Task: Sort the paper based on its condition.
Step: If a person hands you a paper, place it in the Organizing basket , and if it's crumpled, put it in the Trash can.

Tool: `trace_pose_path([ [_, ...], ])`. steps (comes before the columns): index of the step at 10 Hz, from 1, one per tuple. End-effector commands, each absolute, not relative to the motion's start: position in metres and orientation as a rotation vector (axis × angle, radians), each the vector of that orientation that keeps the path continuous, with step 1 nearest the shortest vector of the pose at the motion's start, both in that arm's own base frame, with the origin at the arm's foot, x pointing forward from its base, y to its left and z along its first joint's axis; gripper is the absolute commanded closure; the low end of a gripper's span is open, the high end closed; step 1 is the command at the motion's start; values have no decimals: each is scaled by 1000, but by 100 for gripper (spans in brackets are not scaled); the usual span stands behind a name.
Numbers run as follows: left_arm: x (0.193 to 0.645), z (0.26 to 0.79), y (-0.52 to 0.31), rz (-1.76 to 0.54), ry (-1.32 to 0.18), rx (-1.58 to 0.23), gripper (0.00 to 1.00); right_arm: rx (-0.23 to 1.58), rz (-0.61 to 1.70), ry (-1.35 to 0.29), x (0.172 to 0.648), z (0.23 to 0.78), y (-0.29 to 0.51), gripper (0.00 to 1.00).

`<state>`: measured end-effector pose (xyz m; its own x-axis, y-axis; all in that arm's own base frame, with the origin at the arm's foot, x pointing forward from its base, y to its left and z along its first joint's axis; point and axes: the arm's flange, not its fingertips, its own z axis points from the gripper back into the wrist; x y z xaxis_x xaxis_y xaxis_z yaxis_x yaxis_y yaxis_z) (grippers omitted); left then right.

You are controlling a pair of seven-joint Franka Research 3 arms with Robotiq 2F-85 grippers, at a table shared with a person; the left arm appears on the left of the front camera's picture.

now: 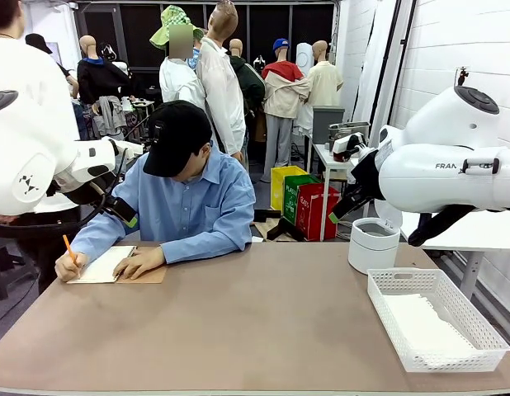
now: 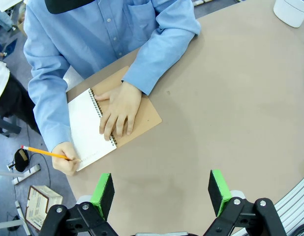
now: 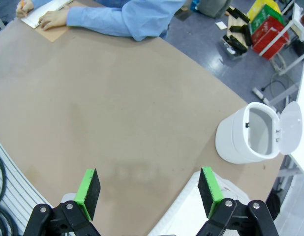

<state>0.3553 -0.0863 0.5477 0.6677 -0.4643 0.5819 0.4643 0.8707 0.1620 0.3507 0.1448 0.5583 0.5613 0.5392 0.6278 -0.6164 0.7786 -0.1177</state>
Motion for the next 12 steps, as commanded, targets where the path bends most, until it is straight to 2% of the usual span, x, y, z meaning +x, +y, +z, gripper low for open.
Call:
trace_pose_path([
  [1,356,547,-86,-523,-654,-1,0,123,679,-698,352,559,143,0],
  [12,356,547,-86,-523,-654,-1,0,123,679,-698,352,559,143,0],
])
